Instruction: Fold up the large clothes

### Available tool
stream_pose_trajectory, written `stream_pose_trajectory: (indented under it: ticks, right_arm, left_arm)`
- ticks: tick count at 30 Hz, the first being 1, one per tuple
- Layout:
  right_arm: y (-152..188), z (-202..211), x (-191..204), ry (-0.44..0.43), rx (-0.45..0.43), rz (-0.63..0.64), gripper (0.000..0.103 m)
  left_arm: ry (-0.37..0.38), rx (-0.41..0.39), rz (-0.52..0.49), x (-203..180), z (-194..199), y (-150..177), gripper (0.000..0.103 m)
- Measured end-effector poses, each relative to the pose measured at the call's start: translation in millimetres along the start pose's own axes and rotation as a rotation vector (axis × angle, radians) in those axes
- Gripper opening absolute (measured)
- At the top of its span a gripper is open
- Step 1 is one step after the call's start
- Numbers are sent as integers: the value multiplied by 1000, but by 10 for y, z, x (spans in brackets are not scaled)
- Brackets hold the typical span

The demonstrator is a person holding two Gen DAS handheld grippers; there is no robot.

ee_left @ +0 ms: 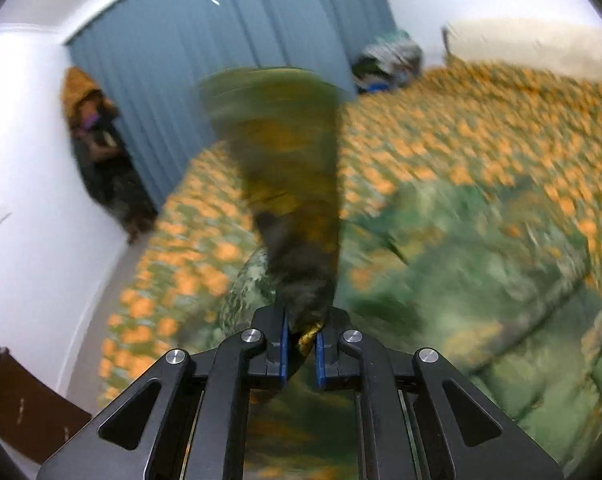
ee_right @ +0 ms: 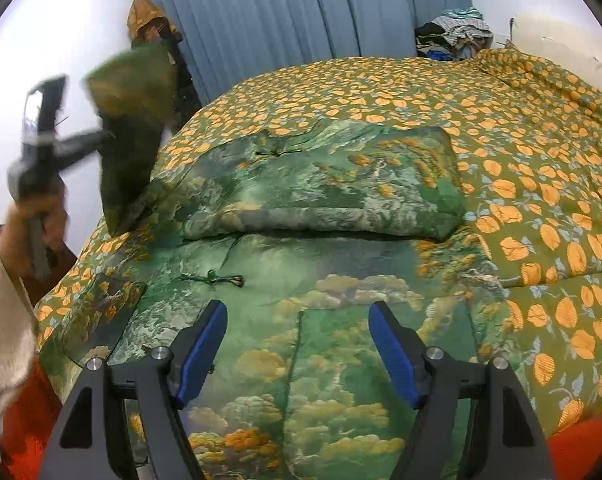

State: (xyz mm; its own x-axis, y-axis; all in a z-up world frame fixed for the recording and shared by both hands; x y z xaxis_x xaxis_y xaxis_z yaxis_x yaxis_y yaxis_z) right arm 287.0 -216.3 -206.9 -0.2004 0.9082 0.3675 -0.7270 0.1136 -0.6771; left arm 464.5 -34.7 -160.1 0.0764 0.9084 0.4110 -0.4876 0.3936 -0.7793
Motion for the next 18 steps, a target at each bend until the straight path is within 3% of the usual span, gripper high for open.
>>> stream_pose_trajectory:
  ticks: [4, 8, 10, 11, 12, 14, 18]
  right_arm:
    - [10, 32, -89, 12, -5, -12, 75]
    - [-31, 24, -165, 0, -2, -37, 75]
    - [-145, -27, -193, -31, 1, -49, 75]
    - [-241, -65, -207, -50, 0, -54, 75]
    - [-334, -107, -215, -70, -2, -60, 75]
    - [-575, -229, -262, -127, -8, -93, 75]
    - [-1118, -715, -413, -304, 8, -244, 75]
  left_arm:
    - [11, 56, -112, -561, -112, 271, 8]
    - [14, 94, -186, -816, -164, 479, 10]
    - [31, 112, -201, -848, -147, 524, 19]
    - [47, 119, -201, -855, -117, 546, 31]
    - [70, 123, -199, -858, -93, 550, 53]
    - [105, 108, -199, -877, 15, 578, 74]
    - [154, 119, -193, -835, 233, 674, 76]
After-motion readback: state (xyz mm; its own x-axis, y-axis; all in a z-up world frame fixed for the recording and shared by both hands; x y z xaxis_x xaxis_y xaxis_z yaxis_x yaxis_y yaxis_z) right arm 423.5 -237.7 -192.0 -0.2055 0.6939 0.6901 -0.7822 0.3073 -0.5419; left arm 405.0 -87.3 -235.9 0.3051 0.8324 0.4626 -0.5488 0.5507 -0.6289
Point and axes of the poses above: each gripper's, at about its wrist camera, not at the fingertips, and z roughly against the way its jaws point, x to its left, y to its underside, the point moved 3 cm from there along -z, roughly the way its jaws point, and after that the axes turned 13 degrees about -y, right-handed, at the moved point
